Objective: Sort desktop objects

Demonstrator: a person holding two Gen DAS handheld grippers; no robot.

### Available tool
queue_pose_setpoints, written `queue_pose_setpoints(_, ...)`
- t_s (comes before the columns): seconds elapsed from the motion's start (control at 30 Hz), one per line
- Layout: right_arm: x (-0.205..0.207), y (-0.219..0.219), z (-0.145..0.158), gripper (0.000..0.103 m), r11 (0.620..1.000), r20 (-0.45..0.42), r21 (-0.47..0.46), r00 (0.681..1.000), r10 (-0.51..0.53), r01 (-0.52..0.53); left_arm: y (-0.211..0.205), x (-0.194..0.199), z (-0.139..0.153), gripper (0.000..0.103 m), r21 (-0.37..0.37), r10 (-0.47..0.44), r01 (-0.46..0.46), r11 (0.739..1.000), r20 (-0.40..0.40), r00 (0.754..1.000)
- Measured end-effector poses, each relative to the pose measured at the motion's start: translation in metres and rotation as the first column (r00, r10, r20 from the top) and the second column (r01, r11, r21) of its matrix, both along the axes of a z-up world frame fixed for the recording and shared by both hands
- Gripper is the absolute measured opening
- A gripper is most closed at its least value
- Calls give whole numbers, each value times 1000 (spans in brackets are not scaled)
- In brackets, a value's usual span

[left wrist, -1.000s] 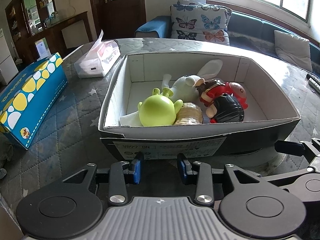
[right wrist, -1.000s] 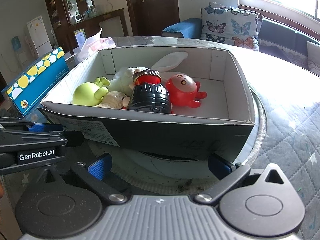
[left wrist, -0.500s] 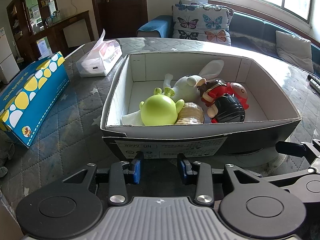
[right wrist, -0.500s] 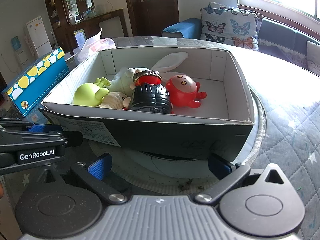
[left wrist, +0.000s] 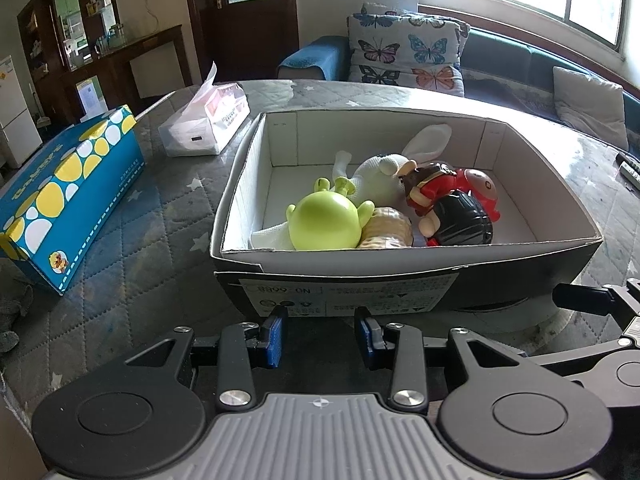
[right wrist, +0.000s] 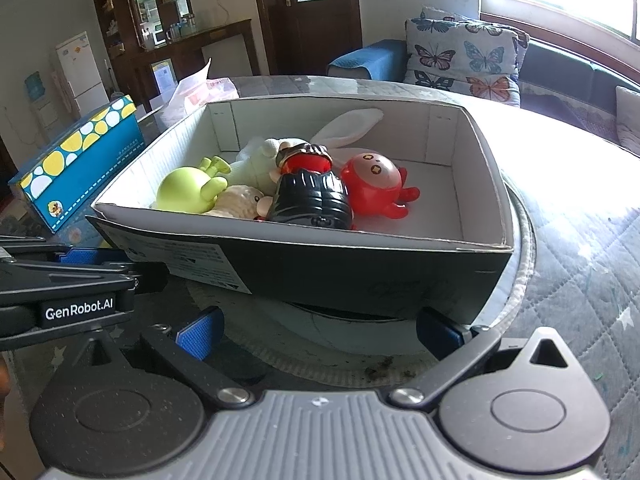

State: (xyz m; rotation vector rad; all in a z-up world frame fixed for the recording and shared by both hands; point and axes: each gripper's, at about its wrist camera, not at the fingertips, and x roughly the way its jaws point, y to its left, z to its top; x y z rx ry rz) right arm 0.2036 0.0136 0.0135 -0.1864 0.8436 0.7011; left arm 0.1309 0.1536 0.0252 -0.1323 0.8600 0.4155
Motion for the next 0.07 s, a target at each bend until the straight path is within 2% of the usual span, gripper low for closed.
queue_pose_setpoints(0.07,0,0,1,103,1000,1,1,1000,1,-1,0,0,1,39,1,1,-1,1000,0,1000)
